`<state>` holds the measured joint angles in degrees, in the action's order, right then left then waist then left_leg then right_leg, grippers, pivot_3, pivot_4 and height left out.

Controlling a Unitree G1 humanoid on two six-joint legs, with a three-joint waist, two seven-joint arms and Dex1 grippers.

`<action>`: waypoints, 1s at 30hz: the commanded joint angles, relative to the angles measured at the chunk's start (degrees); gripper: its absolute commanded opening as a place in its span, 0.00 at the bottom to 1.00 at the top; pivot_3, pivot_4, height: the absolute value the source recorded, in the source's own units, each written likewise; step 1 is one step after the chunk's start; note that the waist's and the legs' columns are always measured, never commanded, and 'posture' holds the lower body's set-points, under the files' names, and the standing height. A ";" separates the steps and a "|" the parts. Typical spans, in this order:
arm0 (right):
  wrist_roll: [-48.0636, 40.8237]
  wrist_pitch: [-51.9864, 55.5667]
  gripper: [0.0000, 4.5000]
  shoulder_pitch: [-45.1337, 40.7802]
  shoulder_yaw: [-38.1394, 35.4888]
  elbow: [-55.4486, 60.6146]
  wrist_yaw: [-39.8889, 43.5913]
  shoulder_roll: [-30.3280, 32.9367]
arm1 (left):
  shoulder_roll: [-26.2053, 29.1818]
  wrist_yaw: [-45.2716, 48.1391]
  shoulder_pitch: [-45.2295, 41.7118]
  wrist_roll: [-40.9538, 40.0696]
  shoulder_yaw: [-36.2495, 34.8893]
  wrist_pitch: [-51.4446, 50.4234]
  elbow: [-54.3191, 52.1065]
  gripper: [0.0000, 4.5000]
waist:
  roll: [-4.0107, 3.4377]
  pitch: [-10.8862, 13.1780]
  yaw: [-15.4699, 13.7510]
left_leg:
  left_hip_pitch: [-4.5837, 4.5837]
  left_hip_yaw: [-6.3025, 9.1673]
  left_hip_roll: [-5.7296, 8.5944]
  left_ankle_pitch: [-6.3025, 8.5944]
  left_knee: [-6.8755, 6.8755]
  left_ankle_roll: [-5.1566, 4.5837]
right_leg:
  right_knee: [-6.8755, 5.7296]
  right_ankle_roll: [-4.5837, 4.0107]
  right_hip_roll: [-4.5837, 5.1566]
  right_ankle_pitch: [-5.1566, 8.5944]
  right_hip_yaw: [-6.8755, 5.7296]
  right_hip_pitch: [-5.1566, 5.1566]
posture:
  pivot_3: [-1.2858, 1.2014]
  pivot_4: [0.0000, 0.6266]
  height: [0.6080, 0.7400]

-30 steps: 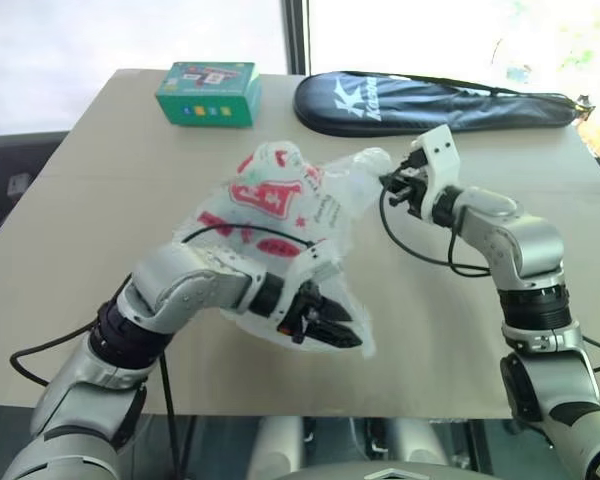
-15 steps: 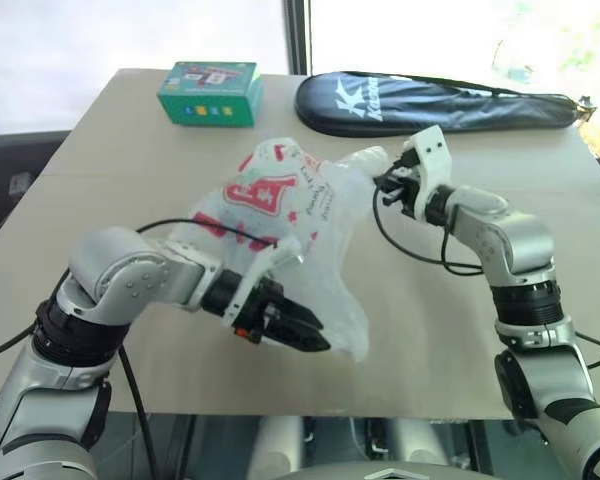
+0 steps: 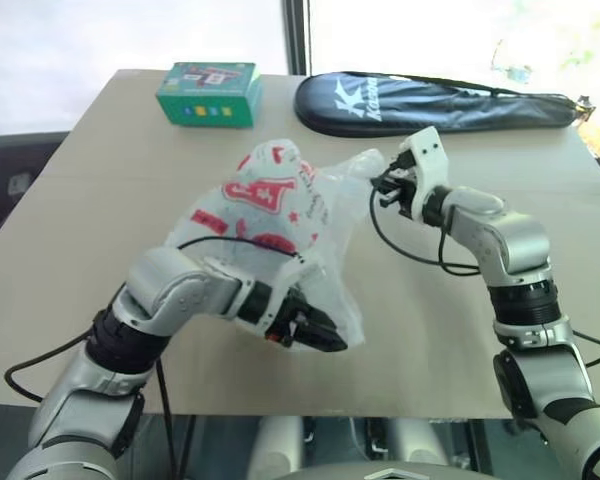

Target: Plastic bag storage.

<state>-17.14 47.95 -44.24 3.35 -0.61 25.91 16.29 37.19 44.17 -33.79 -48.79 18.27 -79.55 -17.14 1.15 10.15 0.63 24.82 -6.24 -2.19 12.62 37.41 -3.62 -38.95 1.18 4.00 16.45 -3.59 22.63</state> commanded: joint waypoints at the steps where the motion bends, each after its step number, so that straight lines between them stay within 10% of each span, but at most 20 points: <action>1: -0.33 -1.12 0.00 -0.83 -0.79 2.05 -0.05 -0.26 | -8.83 -5.95 -2.12 -0.12 -4.35 -2.51 2.96 0.60 | 0.00 0.00 -0.20 | 0.00 0.00 0.00 0.00 0.01 0.00 | 0.01 0.00 0.00 0.00 -0.01 -0.01 | 0.52 0.24 1.00; 14: 0.00 -1.85 0.00 -0.99 -0.81 0.58 -0.18 -0.99 | -18.10 -8.45 -5.08 5.15 0.33 -1.07 8.80 0.60 | 0.01 -0.02 -0.13 | -0.04 -0.03 0.02 -0.01 0.02 0.01 | -0.02 0.00 0.01 -0.01 0.02 -0.02 | 0.52 0.24 1.00; 20: -0.59 -1.52 0.00 -0.75 -1.76 0.71 -0.34 -1.14 | -19.60 -8.01 -0.79 2.76 -8.75 1.40 7.68 0.14 | 0.00 -0.02 0.38 | -0.04 -0.03 -0.03 -0.01 0.01 0.02 | -0.04 0.00 -0.01 -0.01 0.02 0.00 | 0.52 0.24 1.00; 25: -5.21 -0.85 0.00 -1.52 -7.47 -0.44 -0.51 -3.01 | -22.97 -14.55 1.33 -20.88 -33.74 -2.29 3.86 0.01 | 0.00 -0.02 0.33 | -0.04 -0.04 -0.11 -0.02 0.00 0.02 | -0.03 -0.01 -0.01 0.00 0.03 0.01 | 0.52 0.24 1.00; 30: -15.50 2.43 0.00 -4.70 -16.17 -1.72 0.52 -6.00 | -11.15 -33.46 2.57 -60.16 -40.83 10.89 5.25 0.01 | -0.01 -0.01 0.32 | -0.06 0.05 -0.09 -0.01 0.02 0.02 | -0.02 -0.01 0.08 -0.02 -0.01 -0.06 | 0.52 0.24 1.00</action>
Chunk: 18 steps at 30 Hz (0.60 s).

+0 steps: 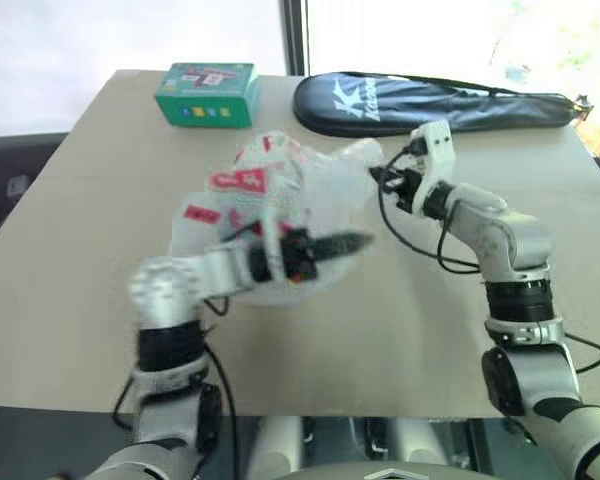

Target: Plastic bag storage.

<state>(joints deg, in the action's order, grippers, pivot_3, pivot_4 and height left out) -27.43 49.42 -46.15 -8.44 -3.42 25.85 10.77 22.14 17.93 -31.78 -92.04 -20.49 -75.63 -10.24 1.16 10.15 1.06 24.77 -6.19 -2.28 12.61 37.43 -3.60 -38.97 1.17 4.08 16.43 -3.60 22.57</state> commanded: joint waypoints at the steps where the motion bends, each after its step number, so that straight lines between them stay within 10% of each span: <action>1: -6.83 1.82 0.00 -3.44 -5.36 0.78 0.65 -0.74 | 5.65 -7.97 0.56 -19.60 -3.39 8.66 -1.96 0.01 | -0.01 -0.01 -0.22 | 0.00 0.00 0.02 0.00 -0.01 0.00 | 0.03 0.00 0.01 0.00 -0.01 -0.02 | 0.52 0.24 1.00; 14: -34.82 4.91 0.00 -16.29 -23.83 -3.43 -7.97 -4.98 | 11.70 -24.51 -18.04 -20.31 -11.66 27.45 6.98 0.01 | 0.01 0.00 -0.57 | 0.05 0.14 0.13 0.01 0.03 -0.03 | 0.07 0.00 -0.04 0.00 -0.19 -0.13 | 0.52 0.24 1.00; 18: -43.35 1.62 0.00 -23.83 -27.48 -3.96 -12.70 -4.69 | 17.28 -20.94 -30.63 -5.94 -7.08 31.89 20.61 0.01 | 0.03 0.04 -0.81 | 0.15 0.13 0.15 0.01 0.01 -0.03 | 0.11 0.00 -0.07 0.00 -0.26 -0.06 | 0.52 0.24 1.00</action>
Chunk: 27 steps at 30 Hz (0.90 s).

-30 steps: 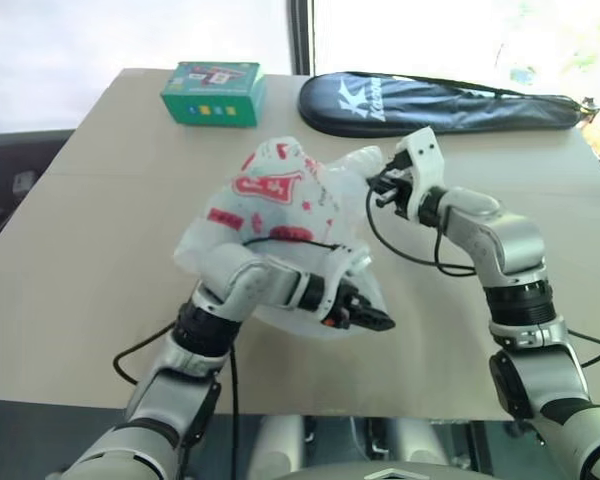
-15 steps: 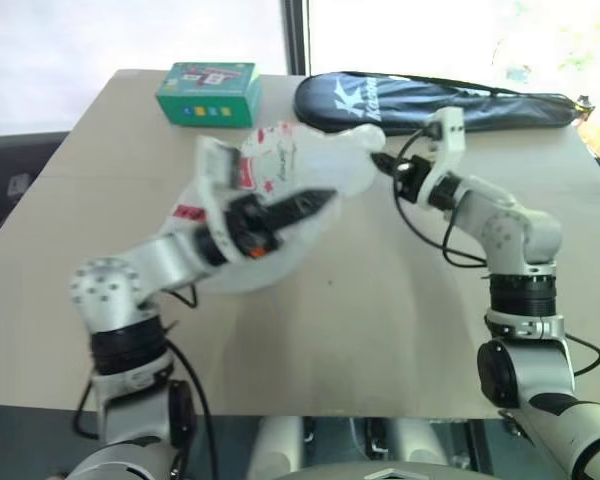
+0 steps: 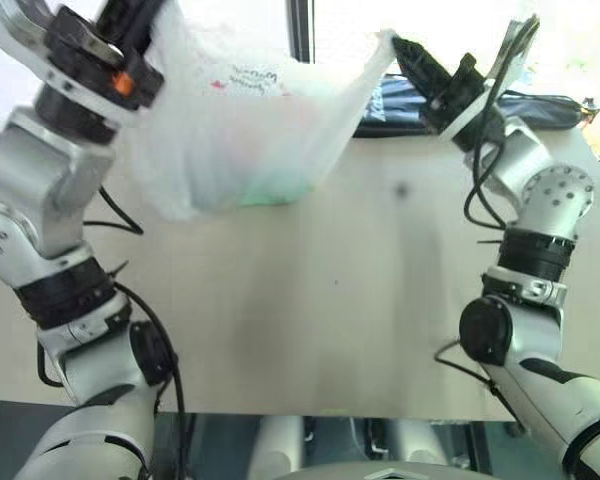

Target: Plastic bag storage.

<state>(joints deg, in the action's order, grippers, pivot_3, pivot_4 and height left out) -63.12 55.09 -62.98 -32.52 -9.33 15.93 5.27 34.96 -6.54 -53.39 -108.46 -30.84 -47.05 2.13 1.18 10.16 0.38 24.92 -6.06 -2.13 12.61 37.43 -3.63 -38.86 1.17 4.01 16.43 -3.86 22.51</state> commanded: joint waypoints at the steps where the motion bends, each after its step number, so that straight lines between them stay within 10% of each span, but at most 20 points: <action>1: -8.87 -4.72 0.00 -8.71 -3.87 2.24 -4.07 1.72 | 5.36 5.77 -13.04 14.47 4.96 3.80 12.94 0.01 | 0.02 0.04 -0.19 | 0.09 -0.01 0.01 0.00 0.01 0.00 | -0.02 0.00 -0.09 0.00 -0.02 0.12 | 0.52 0.24 1.00; 15: -19.52 -2.19 0.00 -1.07 -3.49 14.34 -17.07 18.40 | 1.84 31.44 -30.39 42.47 13.82 -1.74 36.21 0.01 | 0.07 0.04 0.21 | 0.27 -0.39 -0.03 0.04 -0.16 -0.07 | 0.04 0.03 -0.06 0.00 0.06 0.50 | 0.52 0.24 1.00; 23: -18.57 2.09 0.00 24.30 2.60 33.95 -17.44 27.80 | 3.43 30.37 -7.73 46.19 15.29 -10.28 6.75 0.01 | -0.02 0.03 1.48 | 0.18 -0.62 -0.15 0.04 -0.31 -0.06 | -0.03 0.02 0.02 0.01 0.60 0.66 | 0.52 0.24 1.00; 27: -13.92 1.86 0.00 40.69 4.34 43.83 -13.23 33.06 | 0.81 29.07 11.82 61.05 21.17 3.43 -9.80 0.01 | 0.00 0.02 0.95 | -0.03 -0.66 -0.13 0.05 -0.35 -0.07 | 0.04 0.03 0.05 0.01 0.67 0.47 | 0.52 0.24 1.00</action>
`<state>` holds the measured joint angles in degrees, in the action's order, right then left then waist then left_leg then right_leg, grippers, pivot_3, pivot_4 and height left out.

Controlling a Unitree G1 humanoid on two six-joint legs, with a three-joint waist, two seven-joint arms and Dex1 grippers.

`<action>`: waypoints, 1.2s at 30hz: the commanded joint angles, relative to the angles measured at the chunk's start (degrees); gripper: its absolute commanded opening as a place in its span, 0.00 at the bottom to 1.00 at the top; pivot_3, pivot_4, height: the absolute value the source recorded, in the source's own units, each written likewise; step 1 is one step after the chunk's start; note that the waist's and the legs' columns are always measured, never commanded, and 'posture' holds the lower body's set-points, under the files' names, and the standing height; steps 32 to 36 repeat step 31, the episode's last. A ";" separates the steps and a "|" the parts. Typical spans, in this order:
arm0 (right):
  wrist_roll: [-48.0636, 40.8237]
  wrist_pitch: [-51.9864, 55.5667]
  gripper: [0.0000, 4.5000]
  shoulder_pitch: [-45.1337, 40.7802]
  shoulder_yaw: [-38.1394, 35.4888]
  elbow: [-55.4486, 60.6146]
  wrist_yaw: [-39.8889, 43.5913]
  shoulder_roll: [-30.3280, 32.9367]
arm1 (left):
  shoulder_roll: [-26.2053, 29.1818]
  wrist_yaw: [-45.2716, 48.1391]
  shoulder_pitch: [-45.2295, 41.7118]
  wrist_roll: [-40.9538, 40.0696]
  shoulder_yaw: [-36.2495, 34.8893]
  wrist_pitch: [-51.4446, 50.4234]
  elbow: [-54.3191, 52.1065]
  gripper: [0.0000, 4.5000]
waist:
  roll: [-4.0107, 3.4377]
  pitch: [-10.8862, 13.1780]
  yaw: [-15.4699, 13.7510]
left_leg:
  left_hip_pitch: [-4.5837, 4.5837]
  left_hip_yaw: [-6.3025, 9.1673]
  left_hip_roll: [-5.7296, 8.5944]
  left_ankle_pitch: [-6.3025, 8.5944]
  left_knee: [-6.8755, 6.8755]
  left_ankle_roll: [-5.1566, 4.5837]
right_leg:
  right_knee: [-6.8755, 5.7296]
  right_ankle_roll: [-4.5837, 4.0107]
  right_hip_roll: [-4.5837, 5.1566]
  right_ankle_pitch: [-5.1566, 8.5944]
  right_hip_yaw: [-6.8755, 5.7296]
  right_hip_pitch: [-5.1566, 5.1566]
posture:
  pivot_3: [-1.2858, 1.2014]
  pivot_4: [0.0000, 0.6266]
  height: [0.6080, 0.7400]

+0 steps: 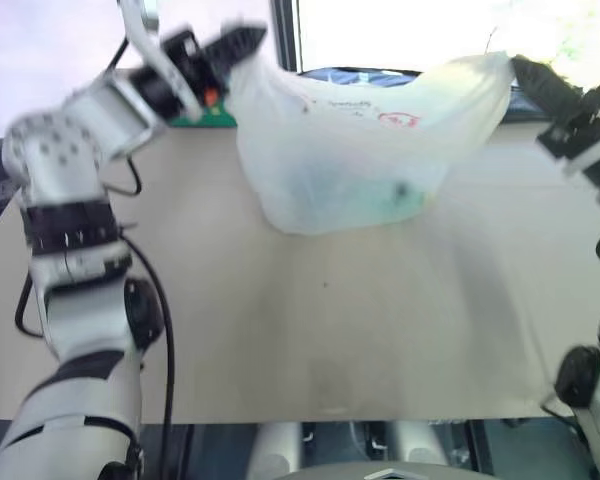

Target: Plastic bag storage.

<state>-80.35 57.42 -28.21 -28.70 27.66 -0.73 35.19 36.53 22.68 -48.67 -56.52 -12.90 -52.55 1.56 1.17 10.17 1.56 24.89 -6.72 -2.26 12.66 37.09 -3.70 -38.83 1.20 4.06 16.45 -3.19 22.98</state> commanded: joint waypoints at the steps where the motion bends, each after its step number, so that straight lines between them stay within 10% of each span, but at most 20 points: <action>1: 5.50 -0.80 0.00 9.43 1.10 8.57 4.95 4.66 | -0.91 0.12 10.29 11.21 4.29 10.26 -11.04 0.01 | 0.01 0.01 -0.48 | -0.09 -0.01 0.00 0.00 0.07 0.00 | -0.05 0.00 -0.02 0.00 0.01 -0.10 | 0.52 0.24 1.00; 6: 33.98 -11.54 0.00 24.76 15.46 10.40 13.73 15.98 | -5.15 2.98 22.62 19.27 8.81 19.52 -14.28 0.01 | -0.03 -0.13 -1.32 | -0.17 0.09 0.00 0.01 0.25 -0.01 | -0.08 0.04 -0.03 -0.02 -0.09 -0.25 | 0.52 0.24 1.00; 12: 37.36 -21.38 0.16 33.50 8.46 11.24 24.68 13.96 | -2.78 10.75 31.86 15.88 2.48 20.49 -19.98 0.14 | 0.22 -0.27 -1.41 | -0.21 0.19 -0.03 0.02 0.34 -0.02 | -0.09 0.08 -0.08 -0.02 -0.12 -0.36 | 0.52 0.24 1.00; 20: 40.52 -28.08 1.00 59.89 -10.82 14.87 41.76 10.36 | 5.69 23.37 53.44 16.08 -8.88 24.74 -25.98 0.97 | 0.17 -0.33 -2.26 | -0.25 0.35 -0.05 0.04 0.19 -0.02 | 0.24 0.10 -0.06 0.05 -0.31 -0.56 | 0.52 0.24 1.00; 36: 47.46 -35.69 1.00 63.38 -12.24 8.75 47.51 6.17 | 8.09 29.31 59.01 17.27 -12.97 26.57 -23.68 0.99 | -0.08 -0.56 -2.28 | -1.02 0.54 -0.05 0.41 0.01 -0.02 | 0.47 -0.17 0.25 0.20 -0.45 -1.31 | 0.52 0.24 1.00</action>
